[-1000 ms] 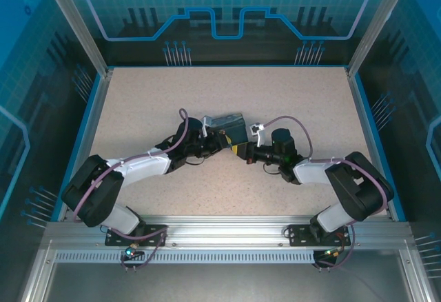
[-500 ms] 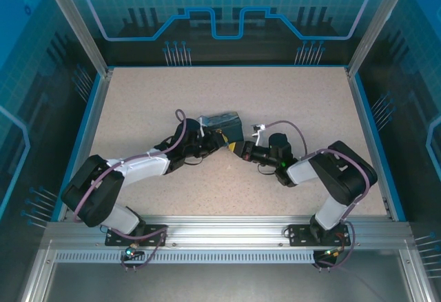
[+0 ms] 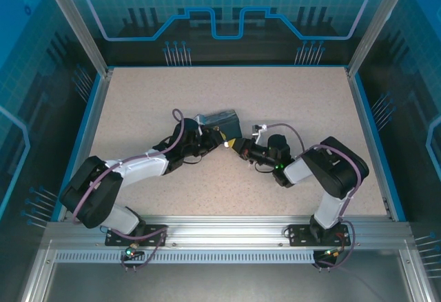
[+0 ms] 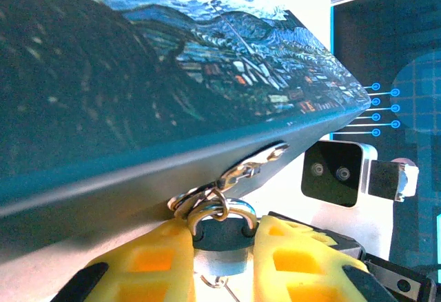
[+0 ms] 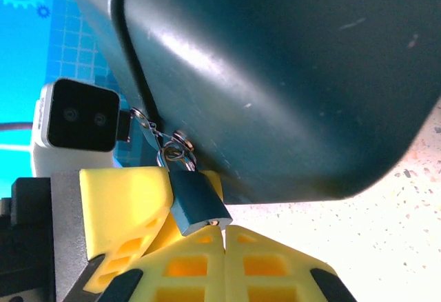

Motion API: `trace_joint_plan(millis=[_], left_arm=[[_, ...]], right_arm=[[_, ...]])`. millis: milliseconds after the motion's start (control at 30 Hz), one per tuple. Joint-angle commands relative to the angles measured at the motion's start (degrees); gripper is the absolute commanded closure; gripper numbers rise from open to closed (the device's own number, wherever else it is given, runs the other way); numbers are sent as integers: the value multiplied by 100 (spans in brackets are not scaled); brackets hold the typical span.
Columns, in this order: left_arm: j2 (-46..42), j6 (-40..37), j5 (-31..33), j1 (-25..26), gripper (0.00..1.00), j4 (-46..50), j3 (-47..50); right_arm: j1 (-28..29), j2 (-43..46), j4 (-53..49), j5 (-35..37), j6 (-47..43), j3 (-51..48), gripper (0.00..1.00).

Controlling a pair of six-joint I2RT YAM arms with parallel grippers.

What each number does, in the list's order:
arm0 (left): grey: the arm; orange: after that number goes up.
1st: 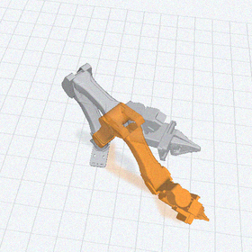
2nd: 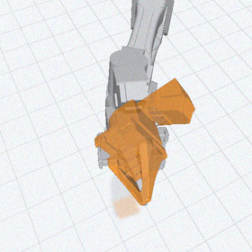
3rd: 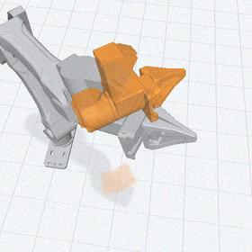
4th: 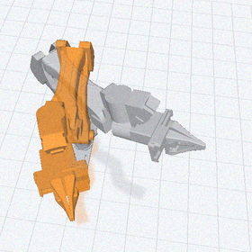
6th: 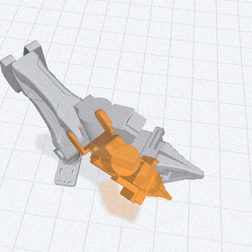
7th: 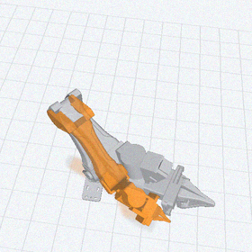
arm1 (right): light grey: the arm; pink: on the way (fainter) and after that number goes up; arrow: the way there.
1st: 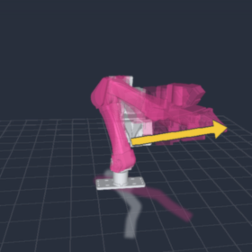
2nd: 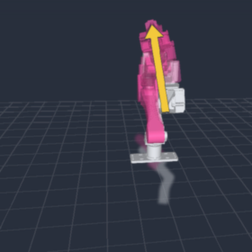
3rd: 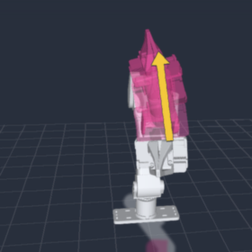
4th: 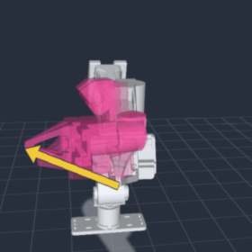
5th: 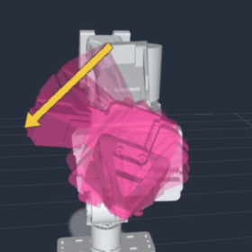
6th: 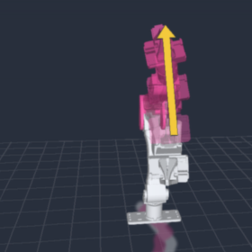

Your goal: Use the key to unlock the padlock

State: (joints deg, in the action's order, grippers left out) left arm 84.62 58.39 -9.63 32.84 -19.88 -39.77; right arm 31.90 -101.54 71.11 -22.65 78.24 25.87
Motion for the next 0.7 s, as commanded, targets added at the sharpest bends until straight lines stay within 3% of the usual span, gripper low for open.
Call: trace_joint_plan(millis=[0, 333, 667], left_arm=[[-148, 42, -514, 153, 100, -526, 47], [-99, 102, -524, 155, 100, -641, 65], [-77, 76, -545, 153, 100, -666, 66]], right_arm=[[214, -100, 705, 86, 607, 323, 100], [382, -451, 1028, 267, 1691, 528, 100], [438, -447, 998, 446, 2009, 586, 99]])
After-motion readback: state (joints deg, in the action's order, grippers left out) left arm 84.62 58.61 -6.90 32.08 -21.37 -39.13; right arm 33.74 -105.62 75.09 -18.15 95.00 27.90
